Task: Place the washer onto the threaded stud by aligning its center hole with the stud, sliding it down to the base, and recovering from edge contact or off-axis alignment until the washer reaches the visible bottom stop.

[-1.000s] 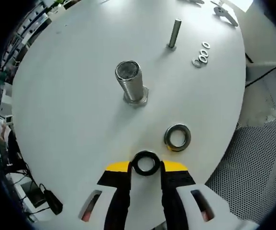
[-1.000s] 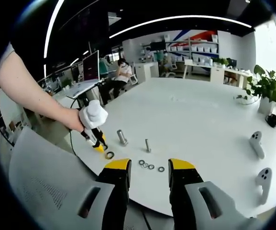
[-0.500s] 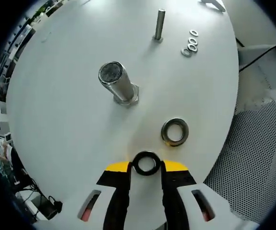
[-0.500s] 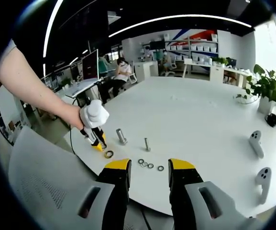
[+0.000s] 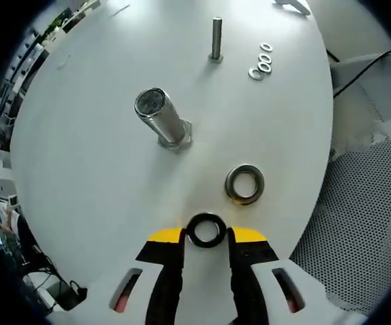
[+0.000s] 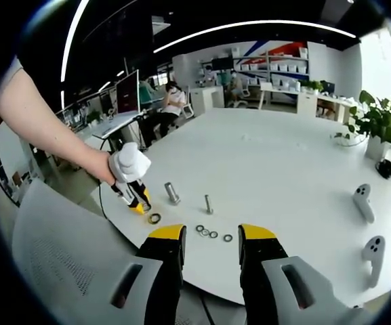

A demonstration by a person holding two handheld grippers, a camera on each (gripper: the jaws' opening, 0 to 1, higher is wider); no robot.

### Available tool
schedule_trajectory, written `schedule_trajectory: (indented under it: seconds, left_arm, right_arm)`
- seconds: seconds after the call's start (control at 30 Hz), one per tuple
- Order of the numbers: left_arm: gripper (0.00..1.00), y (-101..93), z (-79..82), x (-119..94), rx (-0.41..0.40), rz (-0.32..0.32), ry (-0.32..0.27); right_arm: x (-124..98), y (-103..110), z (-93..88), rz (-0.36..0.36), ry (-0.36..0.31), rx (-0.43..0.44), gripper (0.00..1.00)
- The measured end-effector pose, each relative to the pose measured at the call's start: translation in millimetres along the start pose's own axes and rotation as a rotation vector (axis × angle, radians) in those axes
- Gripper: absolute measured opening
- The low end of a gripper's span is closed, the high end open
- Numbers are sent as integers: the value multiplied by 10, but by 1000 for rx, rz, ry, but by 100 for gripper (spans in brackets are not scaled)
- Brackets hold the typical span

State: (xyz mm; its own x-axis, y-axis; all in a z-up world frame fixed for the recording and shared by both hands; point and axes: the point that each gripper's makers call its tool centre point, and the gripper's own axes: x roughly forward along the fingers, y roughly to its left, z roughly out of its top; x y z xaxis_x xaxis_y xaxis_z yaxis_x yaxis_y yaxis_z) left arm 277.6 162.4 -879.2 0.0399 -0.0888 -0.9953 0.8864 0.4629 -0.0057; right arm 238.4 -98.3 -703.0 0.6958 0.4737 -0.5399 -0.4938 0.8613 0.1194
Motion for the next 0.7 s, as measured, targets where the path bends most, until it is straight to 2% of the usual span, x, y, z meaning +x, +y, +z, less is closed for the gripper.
schedule_trajectory:
  seconds: [0.23,0.3,0.53,0.63,0.7]
  left_arm:
    - [24,-13,-7,2,17,2,8]
    - [25,-36,-16,-3,55,-8,3]
    - [25,-34,-6,-3,46,-3,2]
    - [22,-9,-3,-2,8,2,9]
    - [21,-18,2,-5,44,7,3]
  right_arm:
    - [-1,-3,-4,0,0,5,33]
    - [-2,-3,2,0,-2,4,33]
    - [-8,-10,14,-3,-9,7,33]
    - [-8,-11,12,-3,-9,8,33]
    - [-8,-9,8,-3,-7,6,33]
